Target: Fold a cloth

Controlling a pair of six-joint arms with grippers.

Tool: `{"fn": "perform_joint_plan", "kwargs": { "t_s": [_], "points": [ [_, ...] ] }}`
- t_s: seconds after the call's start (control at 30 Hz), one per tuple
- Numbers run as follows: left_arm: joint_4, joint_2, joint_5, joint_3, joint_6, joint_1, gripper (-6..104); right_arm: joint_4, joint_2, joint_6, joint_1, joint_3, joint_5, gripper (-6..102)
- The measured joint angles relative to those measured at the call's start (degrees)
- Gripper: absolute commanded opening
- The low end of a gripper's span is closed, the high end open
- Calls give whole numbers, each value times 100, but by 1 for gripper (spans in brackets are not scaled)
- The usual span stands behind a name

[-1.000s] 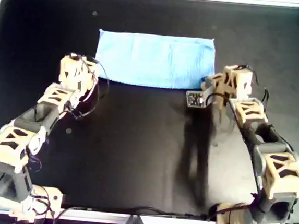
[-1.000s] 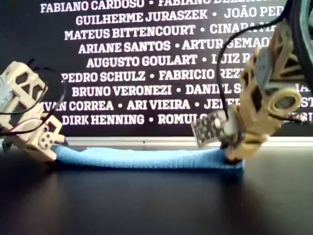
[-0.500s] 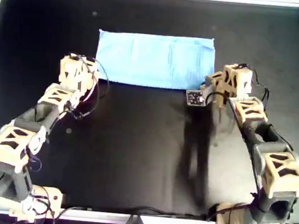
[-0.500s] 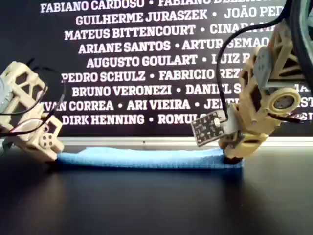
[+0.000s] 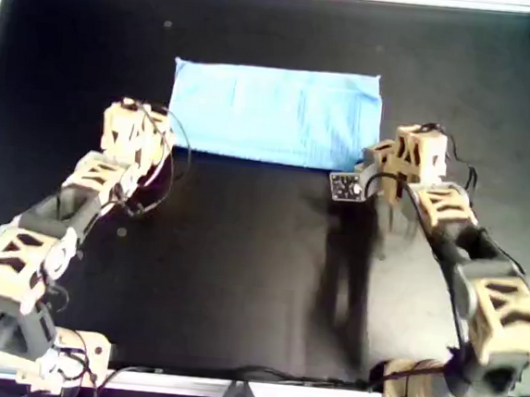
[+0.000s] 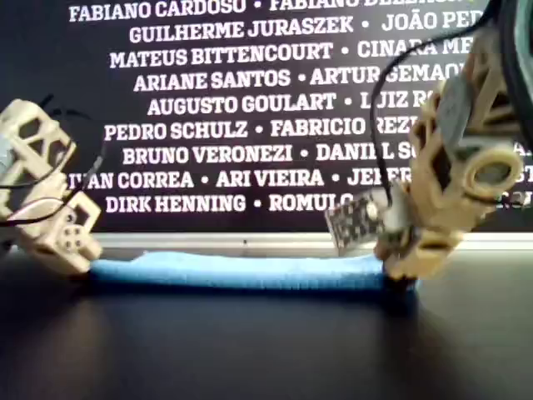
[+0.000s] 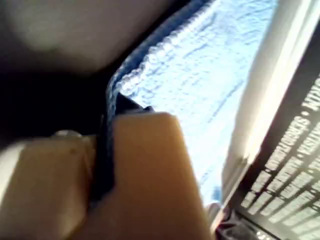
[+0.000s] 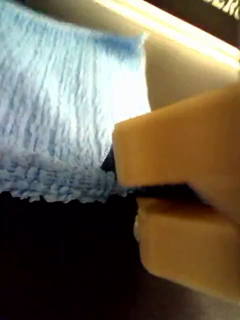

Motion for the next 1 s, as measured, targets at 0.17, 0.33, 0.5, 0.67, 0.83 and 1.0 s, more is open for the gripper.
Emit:
{"fn": "perform_joint_plan", "kwargs": {
  "t_s": [0.17,0.33,0.5,0.67,0.83,1.0],
  "points": [
    [0,1178,9,1099,0,-26,0,0,923,0,9,853,-18,-1],
    [0,2505,9,2338,0,-53,0,0,1670,9,26,1731,-79,-1],
    [0,3841,9,3568,0,-114,0,0,2479,44,35,2558,-88,-1],
    [0,4860,9,4526,0,-185,0,0,3155,44,35,3261,-88,-1],
    [0,5476,18,5177,0,-185,-1,0,3762,44,44,3779,-88,-1],
    [0,5616,18,5467,0,-193,-1,0,4131,44,44,4307,-88,-1]
  ]
}}
